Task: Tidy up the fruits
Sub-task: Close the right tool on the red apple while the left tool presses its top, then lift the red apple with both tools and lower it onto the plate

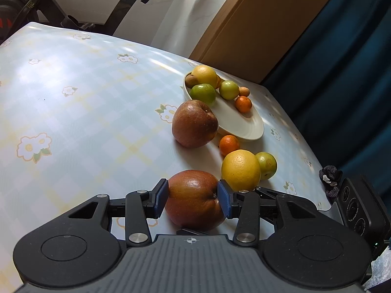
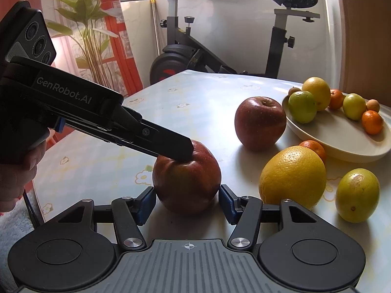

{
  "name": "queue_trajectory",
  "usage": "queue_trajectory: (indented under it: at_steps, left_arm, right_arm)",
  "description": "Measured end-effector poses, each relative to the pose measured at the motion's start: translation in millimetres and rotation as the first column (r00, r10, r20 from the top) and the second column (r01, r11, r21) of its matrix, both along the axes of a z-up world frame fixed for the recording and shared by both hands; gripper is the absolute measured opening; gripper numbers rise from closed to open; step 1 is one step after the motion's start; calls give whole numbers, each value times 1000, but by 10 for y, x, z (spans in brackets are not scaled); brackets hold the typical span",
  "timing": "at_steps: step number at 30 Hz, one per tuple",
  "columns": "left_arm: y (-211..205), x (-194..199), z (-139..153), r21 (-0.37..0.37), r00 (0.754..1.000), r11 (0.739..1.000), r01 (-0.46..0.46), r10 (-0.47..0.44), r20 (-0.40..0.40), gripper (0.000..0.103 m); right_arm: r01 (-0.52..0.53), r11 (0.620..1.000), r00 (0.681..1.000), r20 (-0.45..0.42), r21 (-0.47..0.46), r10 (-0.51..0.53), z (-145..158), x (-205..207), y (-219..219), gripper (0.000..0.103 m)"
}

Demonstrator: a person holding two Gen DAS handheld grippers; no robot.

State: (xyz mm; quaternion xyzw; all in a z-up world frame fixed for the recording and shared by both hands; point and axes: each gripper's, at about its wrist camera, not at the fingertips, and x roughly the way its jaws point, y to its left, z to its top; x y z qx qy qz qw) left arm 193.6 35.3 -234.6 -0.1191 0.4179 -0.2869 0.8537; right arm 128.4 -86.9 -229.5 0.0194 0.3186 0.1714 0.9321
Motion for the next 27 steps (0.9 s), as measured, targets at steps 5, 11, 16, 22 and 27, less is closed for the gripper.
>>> queue_trajectory:
  at_steps: [5,11,16,22,27]
  left_arm:
    - [-13,2,62,1,1000,1000,-4,4,-29,46]
    - [-107,-78,303,10,1000,1000,13,-13,19,46]
    - [-233,-108,605,8,996,999,37,-38,80,46]
    - [-423,-18,999,-21,986,997,73,-69,151,46]
    - [-721,84,1221,-13,972,994,110,-105,211,46]
  right_arm:
    - [1,1000,1000,4,11,-1,48,-49,-24,52]
    - [20,1000,998,62,23,-22,245,-150,-89,53]
    - [48,999,993,109,8,-49,550,-188,-178,52]
    - [64,997,982,178,-34,-57,1015,-136,-420,53]
    - [78,996,978,200,-50,-67,1258,-15,-700,53]
